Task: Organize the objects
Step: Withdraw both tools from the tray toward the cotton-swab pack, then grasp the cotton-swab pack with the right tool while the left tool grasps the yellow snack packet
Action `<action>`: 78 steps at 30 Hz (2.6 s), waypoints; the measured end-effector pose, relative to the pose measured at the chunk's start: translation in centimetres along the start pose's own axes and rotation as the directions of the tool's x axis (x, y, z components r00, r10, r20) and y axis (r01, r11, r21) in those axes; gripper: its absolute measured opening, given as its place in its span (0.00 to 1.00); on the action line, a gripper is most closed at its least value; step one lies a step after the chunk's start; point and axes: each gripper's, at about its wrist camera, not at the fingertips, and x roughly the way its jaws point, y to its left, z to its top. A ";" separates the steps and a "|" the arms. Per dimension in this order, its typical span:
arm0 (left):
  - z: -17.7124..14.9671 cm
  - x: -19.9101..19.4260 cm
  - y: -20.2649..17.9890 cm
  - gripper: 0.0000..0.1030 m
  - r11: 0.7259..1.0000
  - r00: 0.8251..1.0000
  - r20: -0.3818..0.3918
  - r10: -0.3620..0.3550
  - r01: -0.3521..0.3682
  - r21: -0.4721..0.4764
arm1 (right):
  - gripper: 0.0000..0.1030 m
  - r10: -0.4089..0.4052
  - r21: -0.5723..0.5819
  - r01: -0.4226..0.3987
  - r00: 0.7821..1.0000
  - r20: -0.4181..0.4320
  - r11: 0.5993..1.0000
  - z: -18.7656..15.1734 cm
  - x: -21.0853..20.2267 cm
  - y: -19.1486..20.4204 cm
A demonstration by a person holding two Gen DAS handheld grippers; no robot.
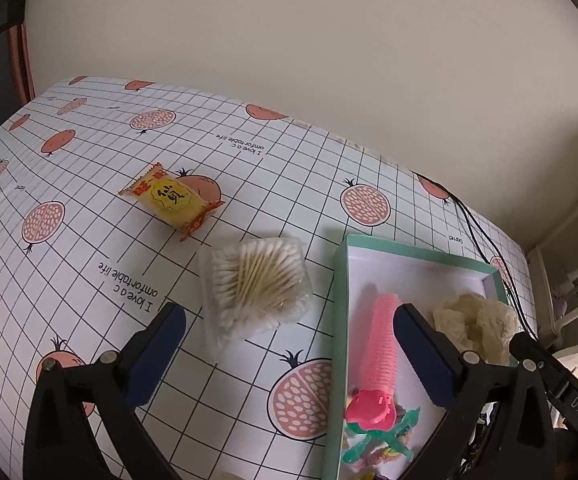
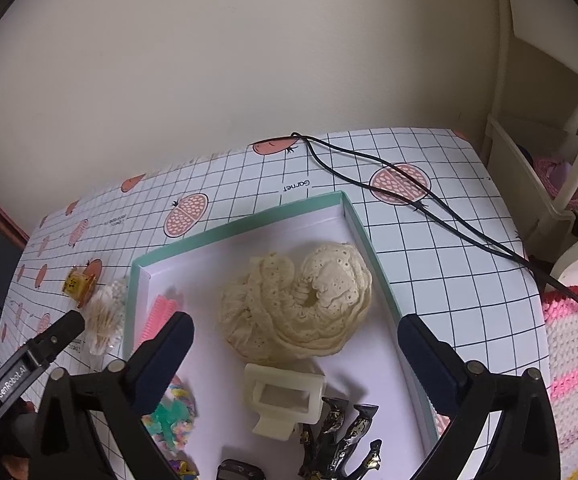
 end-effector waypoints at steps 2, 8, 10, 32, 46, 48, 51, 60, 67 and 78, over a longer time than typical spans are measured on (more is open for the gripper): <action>0.0 0.0 0.0 1.00 1.000 1.000 0.001 0.000 0.000 0.001 | 1.00 0.001 0.000 -0.001 1.000 -0.001 1.000 0.0 0.0 0.0; 0.2 0.0 0.0 1.00 1.000 1.000 0.013 -0.007 0.007 0.004 | 1.00 0.003 -0.003 -0.003 1.000 -0.002 1.000 0.0 0.1 0.2; 0.2 0.0 0.0 1.00 1.000 1.000 0.010 -0.011 0.011 0.004 | 1.00 0.002 -0.004 -0.002 1.000 -0.005 1.000 0.0 0.2 0.2; 3.4 -0.9 9.2 1.00 0.989 1.000 0.010 0.020 -0.019 -0.146 | 1.00 0.089 -0.041 -0.088 0.996 0.022 0.995 -0.2 1.0 7.7; 4.8 -1.4 17.3 1.00 0.968 0.998 0.005 0.056 -0.053 -0.246 | 1.00 0.174 -0.161 -0.171 0.985 0.006 0.972 -2.0 2.6 16.8; 4.8 -1.4 17.7 1.00 0.968 0.998 0.006 0.056 -0.052 -0.247 | 1.00 0.174 -0.188 -0.170 0.985 0.000 0.967 -2.3 2.9 17.9; 5.0 -1.2 17.9 1.00 0.968 0.999 0.013 0.048 -0.043 -0.249 | 1.00 0.185 -0.225 -0.184 0.983 -0.018 0.957 -2.6 3.5 19.4; 5.3 1.1 16.9 1.00 0.982 0.999 -0.045 -0.019 0.010 -0.191 | 0.97 0.146 -0.369 -0.162 0.987 -0.071 0.915 -4.2 5.8 23.4; 6.9 2.4 16.7 1.00 0.986 0.995 -0.092 -0.042 0.026 -0.165 | 0.92 0.084 -0.361 -0.115 0.991 -0.101 0.925 -4.1 8.3 23.5; 8.0 6.4 15.2 1.00 0.990 0.987 -0.154 -0.052 0.031 -0.141 | 0.70 0.068 -0.325 -0.102 0.991 -0.114 0.940 -3.5 10.5 22.7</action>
